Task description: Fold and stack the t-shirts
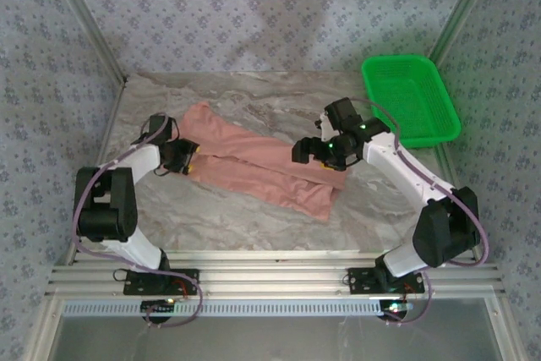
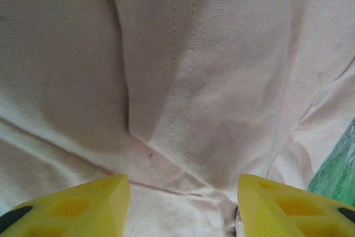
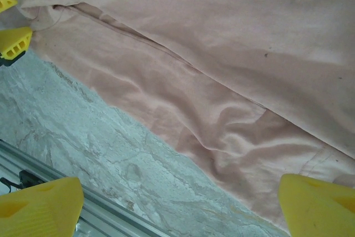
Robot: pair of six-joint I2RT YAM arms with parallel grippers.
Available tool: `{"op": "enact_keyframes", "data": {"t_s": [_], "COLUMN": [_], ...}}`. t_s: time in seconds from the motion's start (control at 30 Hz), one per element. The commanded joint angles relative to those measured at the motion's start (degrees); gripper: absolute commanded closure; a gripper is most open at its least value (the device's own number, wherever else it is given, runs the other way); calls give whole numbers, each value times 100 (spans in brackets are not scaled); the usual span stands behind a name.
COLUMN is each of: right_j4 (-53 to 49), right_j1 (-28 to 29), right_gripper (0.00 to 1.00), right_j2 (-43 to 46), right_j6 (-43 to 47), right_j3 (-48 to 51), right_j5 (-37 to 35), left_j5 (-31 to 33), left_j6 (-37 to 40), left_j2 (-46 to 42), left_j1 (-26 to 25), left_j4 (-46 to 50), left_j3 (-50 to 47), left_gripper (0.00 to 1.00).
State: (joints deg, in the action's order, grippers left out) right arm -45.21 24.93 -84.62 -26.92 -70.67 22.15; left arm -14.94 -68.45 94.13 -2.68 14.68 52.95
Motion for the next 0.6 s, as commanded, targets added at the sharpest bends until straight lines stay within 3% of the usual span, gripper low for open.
{"op": "enact_keyframes", "data": {"t_s": [0.0, 0.57], "right_j4": [-67, 11], "right_j1": [-32, -58], "right_gripper": [8, 8], "right_j2": [148, 268], "right_j6": [64, -1], "right_j3": [119, 397], "right_j5": [88, 44], "left_j5": [215, 431], "left_j6": [-196, 249], "left_j2": [229, 627], "left_j1": [-31, -55], "left_j4": [-263, -64], "left_j3": [282, 902], "left_gripper": [48, 51]}}
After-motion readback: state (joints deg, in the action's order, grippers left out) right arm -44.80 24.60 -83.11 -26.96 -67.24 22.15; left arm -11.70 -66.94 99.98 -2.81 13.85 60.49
